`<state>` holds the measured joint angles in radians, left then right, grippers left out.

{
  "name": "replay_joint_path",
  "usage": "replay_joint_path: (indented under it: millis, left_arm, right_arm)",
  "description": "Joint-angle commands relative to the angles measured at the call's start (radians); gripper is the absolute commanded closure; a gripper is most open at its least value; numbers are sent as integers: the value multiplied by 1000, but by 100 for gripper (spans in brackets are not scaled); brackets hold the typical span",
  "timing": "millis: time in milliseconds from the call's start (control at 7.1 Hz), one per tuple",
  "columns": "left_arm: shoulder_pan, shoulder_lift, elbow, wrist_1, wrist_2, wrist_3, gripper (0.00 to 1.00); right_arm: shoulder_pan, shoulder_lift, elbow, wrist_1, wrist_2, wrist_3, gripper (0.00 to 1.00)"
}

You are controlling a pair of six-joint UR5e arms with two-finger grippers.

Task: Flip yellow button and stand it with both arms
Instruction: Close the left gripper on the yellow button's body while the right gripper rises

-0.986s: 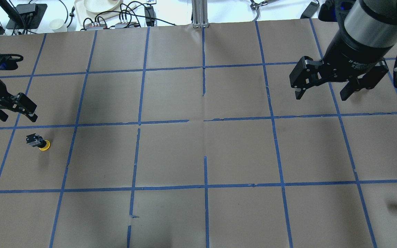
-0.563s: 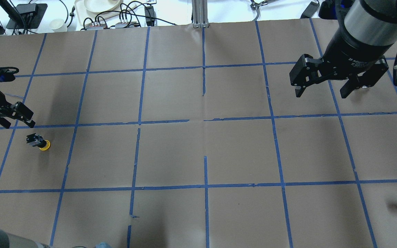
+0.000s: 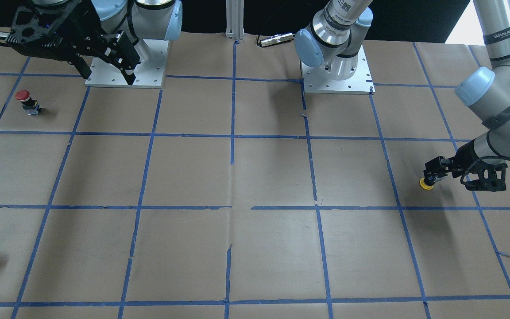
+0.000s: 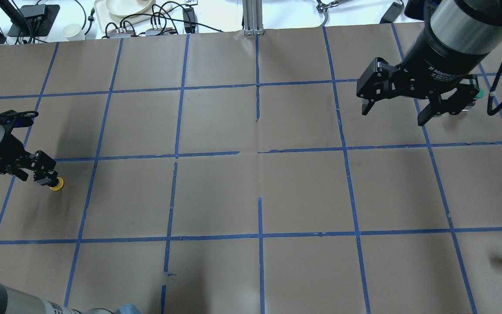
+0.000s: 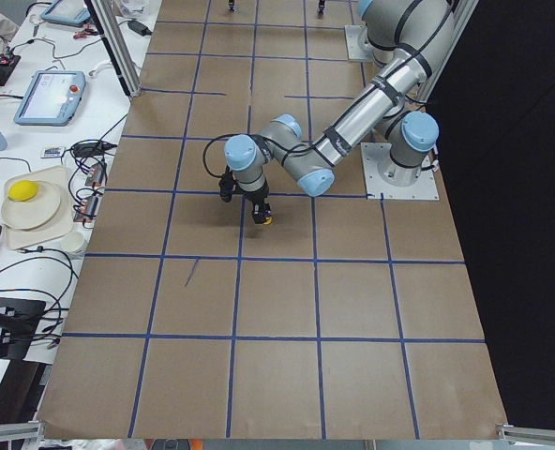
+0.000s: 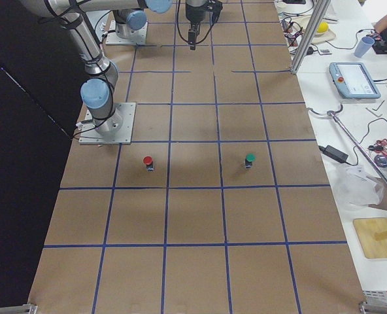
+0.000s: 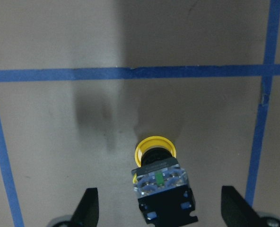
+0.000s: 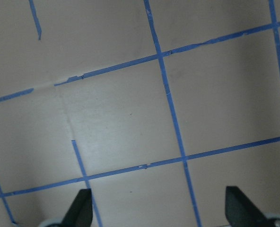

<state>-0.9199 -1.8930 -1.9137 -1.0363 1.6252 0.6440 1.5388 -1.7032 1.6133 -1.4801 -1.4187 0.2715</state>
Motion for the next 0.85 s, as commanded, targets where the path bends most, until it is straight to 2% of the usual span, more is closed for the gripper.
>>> replay_joint_path:
  millis: [0,282,423,704]
  left_arm:
    - [1,5,-16,28,-2,-6,9]
    - [-2,17,-16,18,2,-14,15]
    - [-4,31,-18,18,4,-15,17]
    - [-5,31,-16,18,-5,-15,19]
  right_arm:
    - [0,11,-3,-28,169,238,0]
    - [-6,36,-4,-40,306,374,0]
    - [-6,37,-6,-40,342,462,0]
    - [-6,37,-3,-39,371,497,0]
